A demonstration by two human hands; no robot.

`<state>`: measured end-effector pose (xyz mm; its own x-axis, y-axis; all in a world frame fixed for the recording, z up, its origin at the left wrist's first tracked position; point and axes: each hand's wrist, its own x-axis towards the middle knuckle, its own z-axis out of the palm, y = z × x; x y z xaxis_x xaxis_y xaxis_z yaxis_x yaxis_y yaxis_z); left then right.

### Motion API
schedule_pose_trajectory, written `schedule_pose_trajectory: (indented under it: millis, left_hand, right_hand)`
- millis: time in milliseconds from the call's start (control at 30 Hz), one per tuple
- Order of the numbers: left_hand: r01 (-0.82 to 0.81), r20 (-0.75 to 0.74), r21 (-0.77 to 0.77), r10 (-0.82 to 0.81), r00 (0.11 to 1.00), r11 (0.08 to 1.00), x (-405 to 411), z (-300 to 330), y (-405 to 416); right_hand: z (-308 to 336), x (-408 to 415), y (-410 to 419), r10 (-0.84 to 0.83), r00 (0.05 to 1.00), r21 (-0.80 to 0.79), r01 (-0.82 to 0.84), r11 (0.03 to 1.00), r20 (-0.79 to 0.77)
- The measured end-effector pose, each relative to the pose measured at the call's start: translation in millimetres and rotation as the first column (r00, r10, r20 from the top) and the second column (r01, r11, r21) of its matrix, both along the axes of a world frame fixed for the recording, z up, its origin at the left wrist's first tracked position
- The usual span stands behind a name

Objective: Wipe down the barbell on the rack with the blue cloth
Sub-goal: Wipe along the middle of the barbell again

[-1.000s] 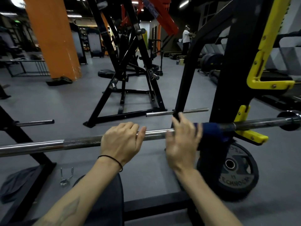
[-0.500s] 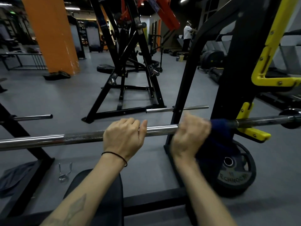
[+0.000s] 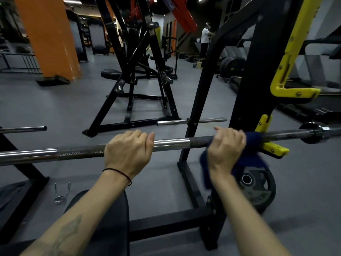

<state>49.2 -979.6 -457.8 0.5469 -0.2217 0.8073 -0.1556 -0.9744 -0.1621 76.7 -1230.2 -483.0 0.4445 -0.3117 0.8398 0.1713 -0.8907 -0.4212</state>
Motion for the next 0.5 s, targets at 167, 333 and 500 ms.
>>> schedule_pose_trajectory:
  millis: [167, 333, 500]
  left_hand:
    - [0.002, 0.03, 0.015, -0.003, 1.0, 1.0, 1, 3, 0]
    - [0.035, 0.026, 0.025, -0.036, 0.999, 0.999, -6, 3, 5]
    - [0.007, 0.023, -0.006, -0.007, 1.0, 1.0, 0, 3, -2]
  right_hand:
    - [-8, -24, 92, 0.306, 0.951, -0.248, -0.305, 0.919, -0.038]
    - [12, -9, -34, 0.248, 0.962, -0.535, -0.269, 0.801, -0.112]
    - [6, 0, -63, 0.055, 0.995, -0.204, -0.07, 0.976, -0.079]
